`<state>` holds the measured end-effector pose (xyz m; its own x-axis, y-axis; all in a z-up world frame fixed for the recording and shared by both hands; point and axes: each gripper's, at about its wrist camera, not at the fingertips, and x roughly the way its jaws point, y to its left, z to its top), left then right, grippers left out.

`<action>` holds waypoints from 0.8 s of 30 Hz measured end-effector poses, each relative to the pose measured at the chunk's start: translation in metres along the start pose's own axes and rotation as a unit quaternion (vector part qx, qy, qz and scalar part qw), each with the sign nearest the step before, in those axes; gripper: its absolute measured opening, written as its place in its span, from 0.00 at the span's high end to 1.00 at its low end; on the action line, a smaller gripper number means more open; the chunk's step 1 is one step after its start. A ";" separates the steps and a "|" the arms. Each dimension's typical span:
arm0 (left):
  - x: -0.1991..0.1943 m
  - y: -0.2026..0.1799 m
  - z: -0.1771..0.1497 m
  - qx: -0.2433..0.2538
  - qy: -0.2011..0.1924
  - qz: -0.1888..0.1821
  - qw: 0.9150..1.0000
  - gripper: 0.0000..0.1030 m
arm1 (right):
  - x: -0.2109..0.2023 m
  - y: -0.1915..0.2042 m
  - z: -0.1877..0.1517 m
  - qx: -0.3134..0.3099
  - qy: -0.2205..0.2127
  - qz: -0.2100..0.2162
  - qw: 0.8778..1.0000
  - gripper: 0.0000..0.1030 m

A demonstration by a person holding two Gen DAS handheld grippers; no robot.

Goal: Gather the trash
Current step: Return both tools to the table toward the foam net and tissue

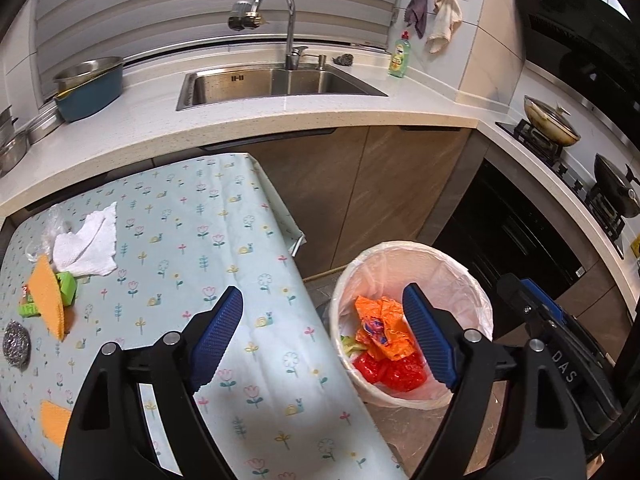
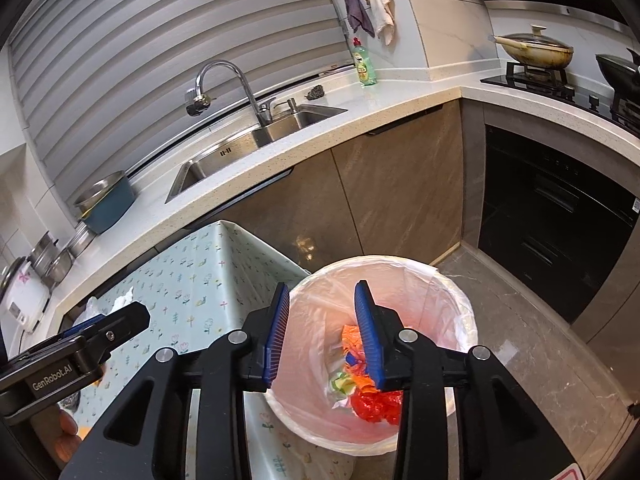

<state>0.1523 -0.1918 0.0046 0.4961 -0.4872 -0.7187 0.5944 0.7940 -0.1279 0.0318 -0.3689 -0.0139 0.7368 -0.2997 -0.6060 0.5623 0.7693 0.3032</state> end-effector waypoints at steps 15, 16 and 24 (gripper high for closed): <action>-0.028 0.092 -0.014 -0.068 -0.013 0.060 0.996 0.22 | 0.003 0.086 -0.018 -0.060 0.019 0.052 0.997 0.57; -0.030 0.098 -0.015 -0.072 -0.013 0.064 0.995 0.22 | 0.003 0.093 -0.021 -0.065 0.022 0.058 0.996 0.56; -0.050 0.151 -0.028 -0.108 -0.020 0.094 0.990 0.21 | 0.007 0.147 -0.038 -0.099 0.040 0.091 0.990 0.56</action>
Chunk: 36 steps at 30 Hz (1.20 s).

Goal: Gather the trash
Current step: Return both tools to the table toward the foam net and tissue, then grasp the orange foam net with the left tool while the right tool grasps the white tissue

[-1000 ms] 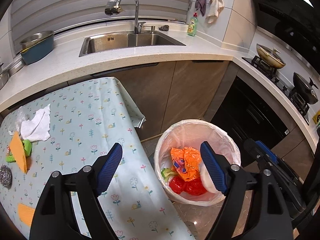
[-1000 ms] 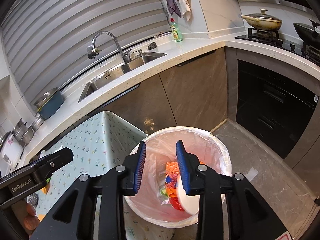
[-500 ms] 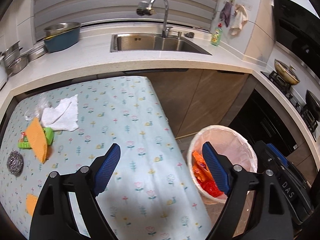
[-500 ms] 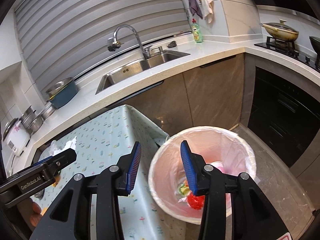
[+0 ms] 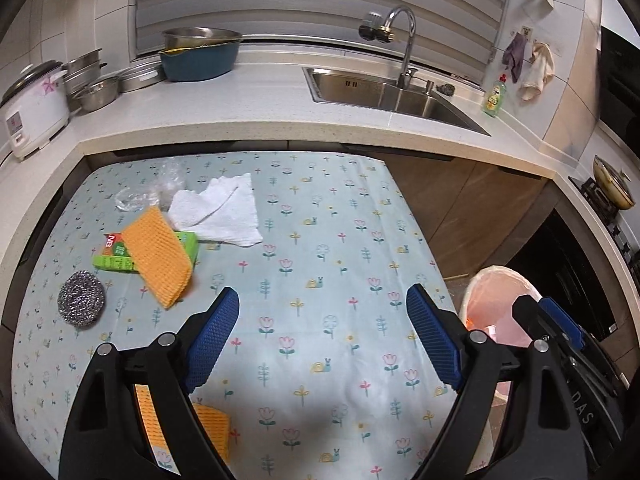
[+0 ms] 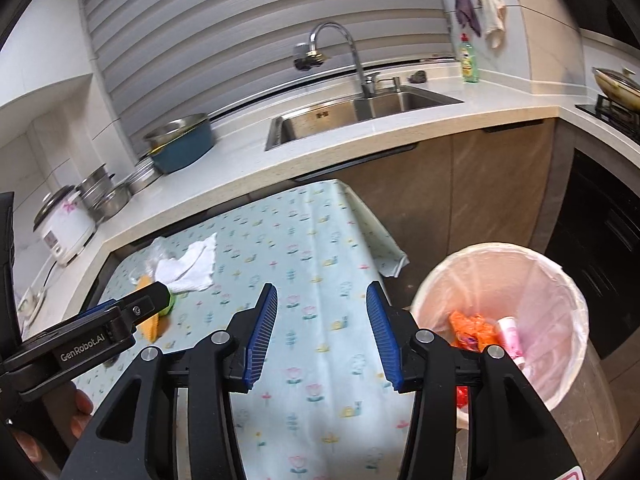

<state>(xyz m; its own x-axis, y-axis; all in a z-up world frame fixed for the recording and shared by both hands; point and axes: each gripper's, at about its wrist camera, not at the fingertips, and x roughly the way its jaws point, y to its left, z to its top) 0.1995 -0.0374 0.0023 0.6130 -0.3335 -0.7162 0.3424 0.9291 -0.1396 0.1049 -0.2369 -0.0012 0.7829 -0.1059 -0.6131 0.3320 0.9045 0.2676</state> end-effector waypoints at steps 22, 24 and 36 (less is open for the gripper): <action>0.011 0.126 0.003 -0.095 0.015 0.071 0.993 0.14 | 0.053 0.114 -0.015 -0.072 0.049 0.056 0.995 0.56; 0.016 0.135 0.005 -0.102 0.019 0.074 0.992 0.14 | 0.064 0.124 -0.015 -0.076 0.056 0.061 0.994 0.56; 0.075 0.175 0.014 -0.172 0.063 0.076 0.980 0.14 | 0.146 0.165 -0.014 -0.095 0.099 0.076 0.988 0.56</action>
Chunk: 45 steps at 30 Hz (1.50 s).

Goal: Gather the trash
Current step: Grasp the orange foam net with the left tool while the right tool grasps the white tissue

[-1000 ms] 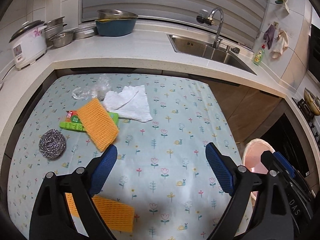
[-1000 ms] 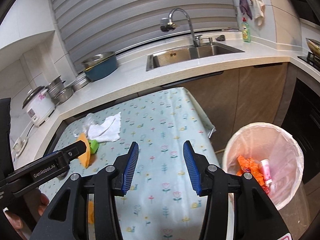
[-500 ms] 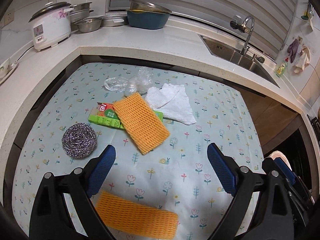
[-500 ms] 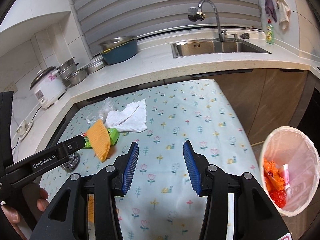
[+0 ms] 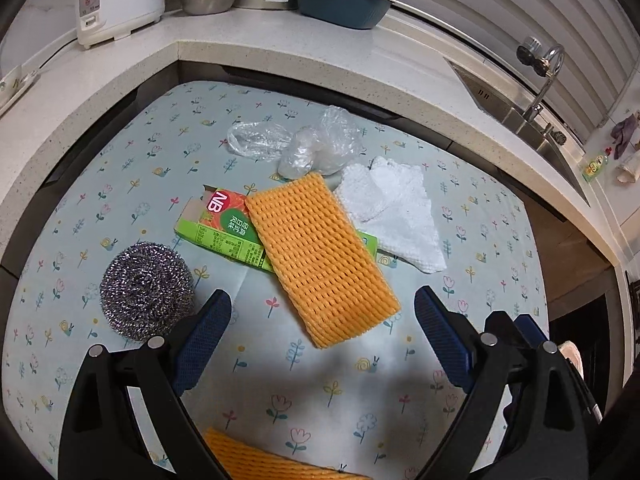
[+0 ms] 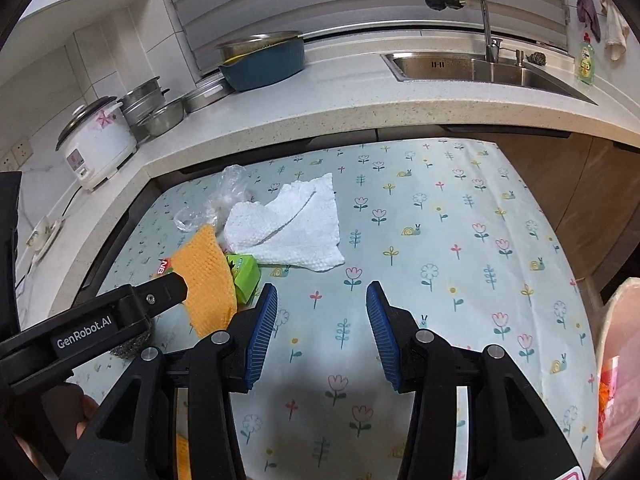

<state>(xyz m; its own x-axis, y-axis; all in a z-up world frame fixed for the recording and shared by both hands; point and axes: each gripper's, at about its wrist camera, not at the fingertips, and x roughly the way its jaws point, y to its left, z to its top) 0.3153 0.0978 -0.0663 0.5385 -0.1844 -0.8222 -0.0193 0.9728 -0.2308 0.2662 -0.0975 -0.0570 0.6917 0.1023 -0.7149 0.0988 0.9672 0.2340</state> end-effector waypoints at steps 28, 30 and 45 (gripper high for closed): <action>0.052 0.005 0.021 -0.005 0.034 0.020 0.999 0.91 | 0.112 0.019 0.017 -0.033 0.057 0.002 0.998 0.95; 0.050 0.004 0.021 -0.003 0.033 0.020 0.999 0.91 | 0.110 0.014 0.016 -0.024 0.062 0.009 0.998 0.97; -0.012 -0.037 0.008 0.027 0.001 -0.009 1.000 0.92 | 0.021 -0.029 0.020 0.023 -0.003 0.000 1.000 0.98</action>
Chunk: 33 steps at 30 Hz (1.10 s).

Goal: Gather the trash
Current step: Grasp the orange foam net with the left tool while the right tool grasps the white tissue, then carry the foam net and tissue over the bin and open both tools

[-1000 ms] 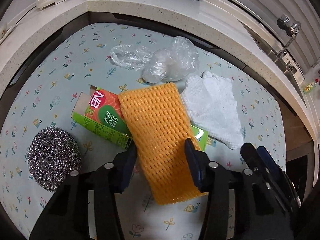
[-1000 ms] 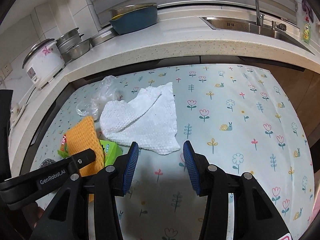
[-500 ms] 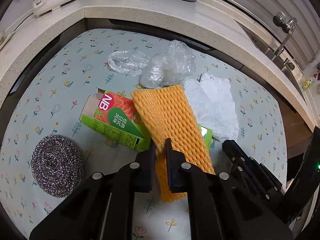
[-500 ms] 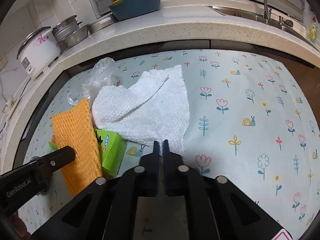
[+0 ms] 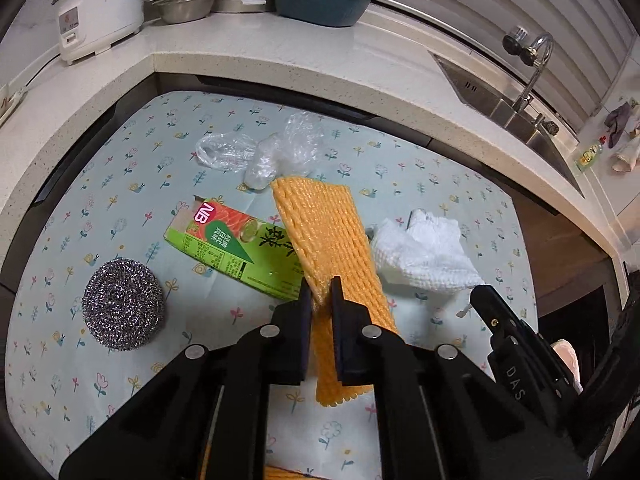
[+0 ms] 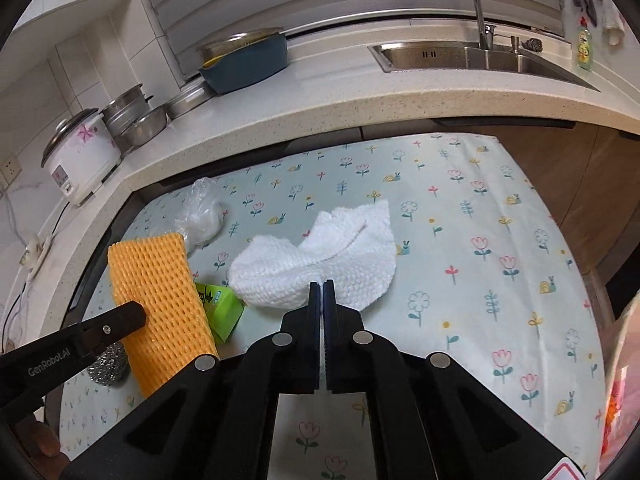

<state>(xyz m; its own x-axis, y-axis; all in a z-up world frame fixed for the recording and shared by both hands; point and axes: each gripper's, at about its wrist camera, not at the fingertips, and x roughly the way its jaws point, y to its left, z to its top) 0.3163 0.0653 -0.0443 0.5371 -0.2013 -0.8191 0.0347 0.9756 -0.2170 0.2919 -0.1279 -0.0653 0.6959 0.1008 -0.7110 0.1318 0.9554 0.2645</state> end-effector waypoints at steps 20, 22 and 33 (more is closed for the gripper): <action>-0.081 -0.136 -0.057 0.097 -0.021 -0.073 0.992 0.92 | -0.158 -0.102 -0.008 0.054 -0.099 -0.051 0.992 0.98; -0.087 -0.151 -0.065 0.108 -0.021 -0.081 0.991 0.92 | -0.170 -0.115 -0.011 0.063 -0.105 -0.060 0.991 0.98; -0.103 -0.225 -0.109 0.164 -0.008 -0.114 0.980 0.92 | -0.225 -0.192 -0.034 0.111 -0.125 -0.110 0.980 0.98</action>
<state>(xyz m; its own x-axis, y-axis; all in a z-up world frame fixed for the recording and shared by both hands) 0.1615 -0.1429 0.0311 0.4978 -0.4183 -0.7597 0.4221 0.8821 -0.2091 0.0862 -0.3246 0.0214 0.7806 -0.1983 -0.5927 0.4289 0.8598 0.2772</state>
